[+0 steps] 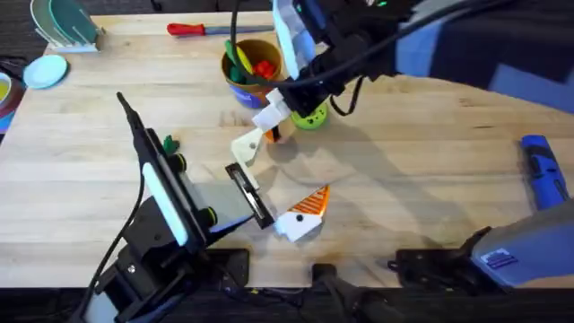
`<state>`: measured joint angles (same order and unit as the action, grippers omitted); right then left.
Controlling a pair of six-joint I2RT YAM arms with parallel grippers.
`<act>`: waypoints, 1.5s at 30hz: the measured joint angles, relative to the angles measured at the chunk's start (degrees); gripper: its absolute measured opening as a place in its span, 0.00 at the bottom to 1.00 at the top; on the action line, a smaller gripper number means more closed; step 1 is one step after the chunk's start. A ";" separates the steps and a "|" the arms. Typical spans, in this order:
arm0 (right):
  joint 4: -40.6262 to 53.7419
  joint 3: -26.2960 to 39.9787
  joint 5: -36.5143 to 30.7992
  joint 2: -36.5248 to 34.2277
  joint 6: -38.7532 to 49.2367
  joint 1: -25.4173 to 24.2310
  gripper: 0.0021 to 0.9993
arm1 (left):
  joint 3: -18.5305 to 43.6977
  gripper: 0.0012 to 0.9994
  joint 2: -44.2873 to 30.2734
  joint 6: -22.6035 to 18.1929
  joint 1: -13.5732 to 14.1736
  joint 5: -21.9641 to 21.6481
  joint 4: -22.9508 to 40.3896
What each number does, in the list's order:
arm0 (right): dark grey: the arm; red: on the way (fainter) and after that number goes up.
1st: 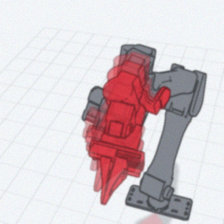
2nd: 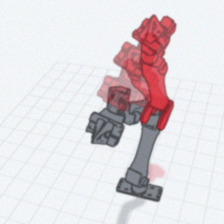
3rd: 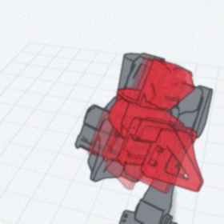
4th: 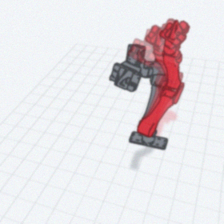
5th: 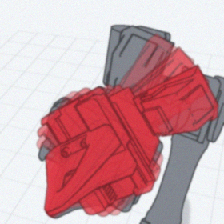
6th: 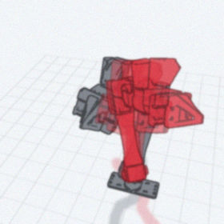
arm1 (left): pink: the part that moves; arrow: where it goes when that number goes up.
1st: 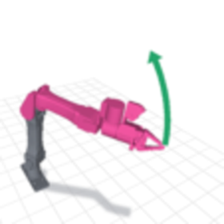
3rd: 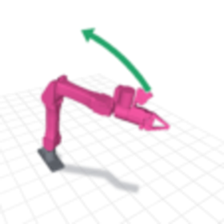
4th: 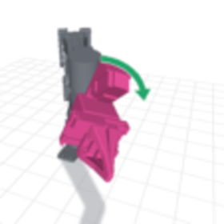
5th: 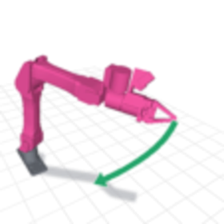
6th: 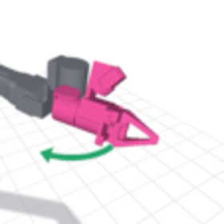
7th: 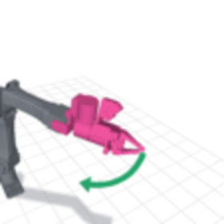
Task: Pick up the gripper from the table and insert it into the empty holder that is missing its gripper. Then pick up a screw, insert it into the mounting hole, and use the screwdriver to tighten it. Finally, clean up the table by picking up the vegetable and placing it into the bucket.
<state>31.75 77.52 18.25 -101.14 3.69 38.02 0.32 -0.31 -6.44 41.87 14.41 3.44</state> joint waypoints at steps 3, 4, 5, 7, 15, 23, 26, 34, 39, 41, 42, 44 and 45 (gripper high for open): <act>0.37 0.45 -0.24 -1.81 0.38 0.41 0.90 | 0.00 0.99 -0.01 0.00 0.00 0.00 0.00; 0.74 0.45 -0.26 -2.18 0.59 0.60 0.87 | 0.00 0.99 0.00 0.01 0.00 0.00 0.00; 0.98 0.45 -0.38 -2.46 0.72 0.84 0.85 | 0.00 0.99 -0.01 0.00 0.00 0.00 0.00; 0.85 0.45 -0.90 -2.94 1.10 1.56 0.81 | 0.00 0.99 0.01 0.00 0.00 0.00 0.00; -0.51 0.47 -4.79 -6.11 2.34 5.90 0.68 | 0.00 0.99 -0.01 0.00 0.00 0.00 0.00; -2.48 0.47 -7.13 -6.82 2.31 6.21 0.61 | 0.00 0.99 -0.01 0.00 0.00 0.00 0.00; -2.78 0.47 -7.56 -6.82 2.29 6.19 0.60 | 0.00 0.99 0.00 0.00 0.00 0.00 0.00; -2.97 0.47 -7.97 -6.82 2.05 6.19 0.46 | 0.00 0.99 -0.01 0.00 0.00 0.00 0.00; -2.71 0.47 -7.97 -6.82 1.87 6.19 0.40 | 0.00 0.99 0.00 0.00 0.00 0.00 0.00; -2.67 0.47 -7.97 -6.82 1.85 6.19 0.39 | 0.00 0.99 0.01 0.00 0.00 0.00 0.00; -2.67 0.47 -7.97 -6.82 1.85 6.19 0.39 | 0.00 0.99 -0.01 0.00 0.00 0.00 0.00; -2.51 0.47 -7.99 -6.82 1.85 6.19 0.39 | 0.00 0.99 -0.01 0.00 0.00 0.00 0.00; -2.39 0.48 -8.15 -6.82 1.80 6.19 0.40 | 0.00 0.99 0.01 0.00 0.00 0.00 0.00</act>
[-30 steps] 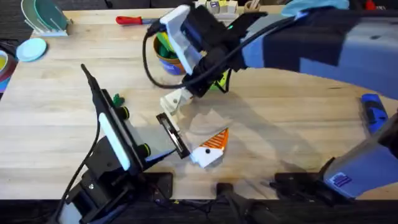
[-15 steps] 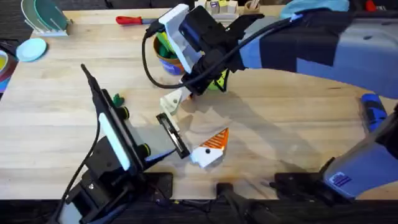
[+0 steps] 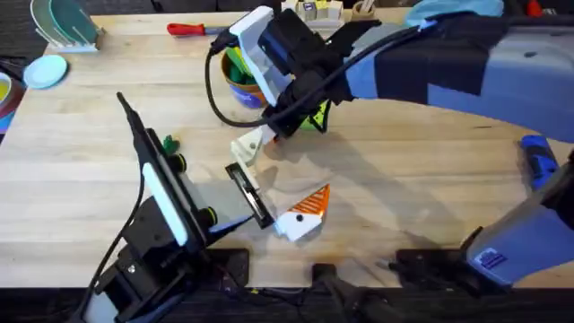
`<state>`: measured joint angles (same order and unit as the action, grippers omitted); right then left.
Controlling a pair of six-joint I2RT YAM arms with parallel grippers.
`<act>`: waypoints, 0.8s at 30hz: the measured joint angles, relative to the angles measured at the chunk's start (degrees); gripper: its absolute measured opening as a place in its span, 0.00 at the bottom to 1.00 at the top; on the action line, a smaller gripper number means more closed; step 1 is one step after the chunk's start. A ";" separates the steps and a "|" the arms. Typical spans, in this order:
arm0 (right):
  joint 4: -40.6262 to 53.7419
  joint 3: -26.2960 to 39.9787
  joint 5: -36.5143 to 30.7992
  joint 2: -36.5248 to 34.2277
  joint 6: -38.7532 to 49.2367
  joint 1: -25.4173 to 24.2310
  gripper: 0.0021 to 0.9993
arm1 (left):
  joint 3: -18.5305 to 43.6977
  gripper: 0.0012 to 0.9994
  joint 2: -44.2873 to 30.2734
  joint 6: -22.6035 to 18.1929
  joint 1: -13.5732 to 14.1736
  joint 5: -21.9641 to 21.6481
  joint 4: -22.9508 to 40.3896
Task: Pick up the gripper from the table and insert it into the empty holder that is missing its gripper. Then pick up a screw, insert it into the mounting hole, and use the screwdriver to tighten it. Finally, clean up the table by picking up the vegetable and placing it into the bucket.
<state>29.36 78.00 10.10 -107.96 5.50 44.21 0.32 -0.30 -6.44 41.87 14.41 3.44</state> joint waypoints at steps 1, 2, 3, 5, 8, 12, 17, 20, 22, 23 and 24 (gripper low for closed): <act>0.30 0.01 -0.16 0.00 -0.13 0.00 0.40 | 0.00 0.99 -0.02 0.00 0.00 0.00 0.00; 0.59 0.01 -0.28 0.00 -0.17 0.00 0.40 | 0.00 0.99 -0.02 0.00 0.00 0.00 0.00; 0.89 0.01 -0.33 0.00 -0.30 0.00 0.40 | 0.00 0.99 -0.02 0.00 0.00 0.00 0.00; 1.34 0.01 -0.47 0.00 -0.48 0.00 0.40 | 0.00 0.99 -0.02 0.00 0.00 0.00 0.00; 1.52 0.05 -0.47 0.02 -0.65 0.00 0.40 | 0.00 0.99 -0.02 0.02 0.00 0.00 0.00; 1.56 0.76 -0.69 0.00 -0.81 0.00 0.40 | 0.00 0.99 -0.02 0.00 0.00 0.00 0.00; 1.57 2.31 -0.88 0.00 -0.81 0.01 0.40 | 0.00 0.99 -0.02 0.01 0.00 0.00 0.00; 2.17 2.66 -0.89 0.00 -0.83 0.00 0.39 | 0.00 0.99 -0.02 0.00 0.00 0.00 0.00; 2.64 2.68 -0.91 0.00 -1.13 0.02 0.39 | 0.00 0.99 0.00 0.00 0.00 0.00 0.00; 2.70 2.68 -0.91 0.00 -1.28 0.00 0.37 | 0.00 0.99 -0.02 0.00 0.00 0.00 0.00; 2.70 2.68 -0.91 0.00 -1.41 0.00 0.36 | 0.00 0.99 -0.02 0.00 0.00 0.00 0.00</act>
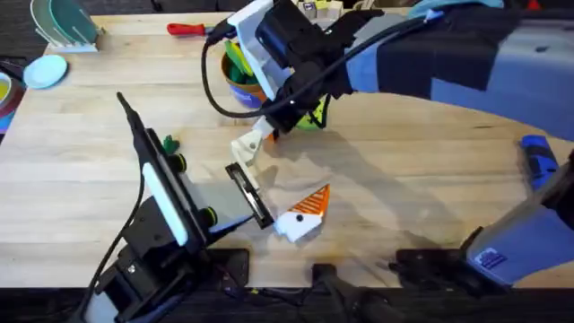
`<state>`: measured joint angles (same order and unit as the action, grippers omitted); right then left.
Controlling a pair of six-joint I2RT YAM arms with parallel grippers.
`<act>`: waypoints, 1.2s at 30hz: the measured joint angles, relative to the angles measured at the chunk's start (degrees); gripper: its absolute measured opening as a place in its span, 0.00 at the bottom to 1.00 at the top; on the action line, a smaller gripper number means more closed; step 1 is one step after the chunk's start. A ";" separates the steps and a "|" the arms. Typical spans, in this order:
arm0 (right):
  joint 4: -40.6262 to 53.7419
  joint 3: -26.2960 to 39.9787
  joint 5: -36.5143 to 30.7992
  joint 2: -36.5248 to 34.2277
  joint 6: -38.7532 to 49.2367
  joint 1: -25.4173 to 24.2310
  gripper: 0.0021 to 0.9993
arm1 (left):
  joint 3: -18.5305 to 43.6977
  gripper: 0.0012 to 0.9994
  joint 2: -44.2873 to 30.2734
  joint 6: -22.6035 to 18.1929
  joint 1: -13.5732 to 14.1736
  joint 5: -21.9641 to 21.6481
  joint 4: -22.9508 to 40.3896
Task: Pick up the gripper from the table and insert it into the empty holder that is missing its gripper. Then pick up a screw, insert it into the mounting hole, and use the screwdriver to tighten it. Finally, clean up the table by picking up the vegetable and placing it into the bucket.
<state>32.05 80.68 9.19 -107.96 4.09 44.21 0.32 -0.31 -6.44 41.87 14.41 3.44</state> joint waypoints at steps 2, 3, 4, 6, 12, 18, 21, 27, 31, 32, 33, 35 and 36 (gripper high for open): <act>0.00 0.00 0.00 0.00 -0.08 0.00 0.36 | 0.00 0.99 -0.01 0.00 0.00 0.00 0.00; 0.00 0.00 0.00 0.00 -0.18 0.00 0.36 | 0.00 0.99 -0.01 0.00 0.00 0.00 0.00; 0.02 0.00 0.00 0.00 -0.26 0.02 0.36 | 0.00 0.99 0.02 0.00 0.00 0.00 0.00; 0.23 0.00 0.00 0.00 -0.32 0.00 0.36 | 0.00 0.99 0.00 0.00 0.00 0.00 0.00; 0.83 0.00 -0.17 0.00 -0.71 0.00 0.17 | 0.00 0.99 -0.01 0.00 0.00 0.00 0.00; 0.61 0.04 -0.22 0.02 -0.92 -0.03 0.01 | 0.00 0.99 -0.01 0.00 0.00 0.00 0.00; 0.86 0.04 -0.21 0.42 -0.91 -0.35 0.01 | 0.00 0.99 -0.01 0.00 0.00 0.00 0.00; 1.33 0.04 -0.22 8.20 -0.91 -4.48 0.01 | 0.00 0.99 0.02 0.00 0.00 0.00 0.00; 2.60 0.04 -0.22 17.04 -0.91 -9.79 0.01 | 0.00 0.99 0.01 0.00 0.00 0.00 0.00; 3.11 0.04 -0.23 19.42 -0.91 -11.37 0.01 | 0.00 0.99 0.01 0.00 0.00 0.00 0.00; 3.86 0.04 -0.24 22.11 -0.91 -13.08 0.01 | 0.00 0.99 -0.01 0.00 0.00 0.00 0.00; 5.41 0.07 -0.38 27.08 -0.91 -16.39 0.01 | 0.00 0.99 -0.01 0.00 0.00 0.01 0.00; 6.47 0.07 -0.52 29.68 -0.93 -18.16 0.01 | 0.00 0.99 -0.01 0.01 0.00 0.00 0.00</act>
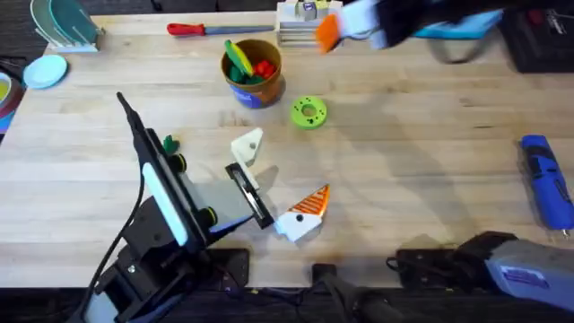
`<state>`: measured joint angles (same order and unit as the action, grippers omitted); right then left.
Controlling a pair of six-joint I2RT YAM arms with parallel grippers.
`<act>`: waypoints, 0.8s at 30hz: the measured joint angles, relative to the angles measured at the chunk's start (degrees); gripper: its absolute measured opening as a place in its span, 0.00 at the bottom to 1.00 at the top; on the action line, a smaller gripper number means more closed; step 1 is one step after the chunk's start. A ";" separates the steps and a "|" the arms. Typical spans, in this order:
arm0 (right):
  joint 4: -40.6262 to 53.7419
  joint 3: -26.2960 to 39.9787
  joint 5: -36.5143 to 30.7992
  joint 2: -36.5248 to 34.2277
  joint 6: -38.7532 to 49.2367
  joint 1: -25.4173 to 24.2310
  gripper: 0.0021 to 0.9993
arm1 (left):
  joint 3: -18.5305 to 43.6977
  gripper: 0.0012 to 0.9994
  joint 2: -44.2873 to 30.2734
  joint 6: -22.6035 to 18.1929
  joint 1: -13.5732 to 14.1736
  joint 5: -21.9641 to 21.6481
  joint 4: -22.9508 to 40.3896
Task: Pick up the gripper from the table and insert it into the empty holder that is missing its gripper. Then pick up a screw, insert it into the mounting hole, and use the screwdriver to tighten it. Finally, clean up the table by picking up the vegetable and placing it into the bucket.
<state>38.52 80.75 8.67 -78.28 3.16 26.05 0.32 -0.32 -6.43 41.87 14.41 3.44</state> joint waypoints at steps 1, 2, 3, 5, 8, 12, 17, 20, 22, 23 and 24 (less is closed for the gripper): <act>1.36 0.00 -0.53 2.52 -0.01 -1.73 0.01 | 0.00 0.99 0.00 -0.01 0.00 0.00 0.00; 3.04 0.07 -1.22 5.07 -0.16 -3.52 0.01 | 0.00 0.99 0.00 -0.01 0.00 0.00 0.00; 4.89 0.11 -1.91 7.37 -0.25 -5.25 0.01 | 0.00 0.99 0.00 -0.01 0.00 0.00 0.00; 8.88 0.13 -3.20 11.31 -0.47 -8.56 0.01 | 0.00 0.99 0.02 0.00 0.00 0.00 0.00; 12.45 -0.90 -5.00 16.06 -0.64 -13.51 0.01 | 0.00 0.99 0.00 -0.01 0.00 0.00 0.00; 13.38 -6.96 -6.14 24.21 -0.70 -21.28 0.01 | 0.00 0.99 0.01 -0.01 0.00 0.00 0.00; 8.97 -18.84 -0.98 37.08 -3.12 -28.90 0.01 | 0.00 0.99 0.00 -0.01 0.00 0.00 0.00; 1.62 -27.59 6.87 42.13 -8.26 -30.44 0.01 | 0.00 0.99 0.00 -0.01 0.00 0.00 0.00; -4.28 -33.42 12.66 43.16 -13.13 -30.47 0.01 | 0.00 0.99 0.01 -0.01 0.00 0.00 0.00; -7.18 -36.24 15.67 43.18 -15.88 -30.46 0.01 | 0.00 0.99 0.00 -0.01 0.00 0.00 0.00; -10.16 -38.94 18.65 42.99 -18.69 -30.41 0.01 | 0.00 0.99 0.00 0.00 0.00 0.00 0.00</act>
<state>28.37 41.81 27.33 -35.29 -15.52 -4.36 0.32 -0.32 -6.44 41.87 14.41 3.44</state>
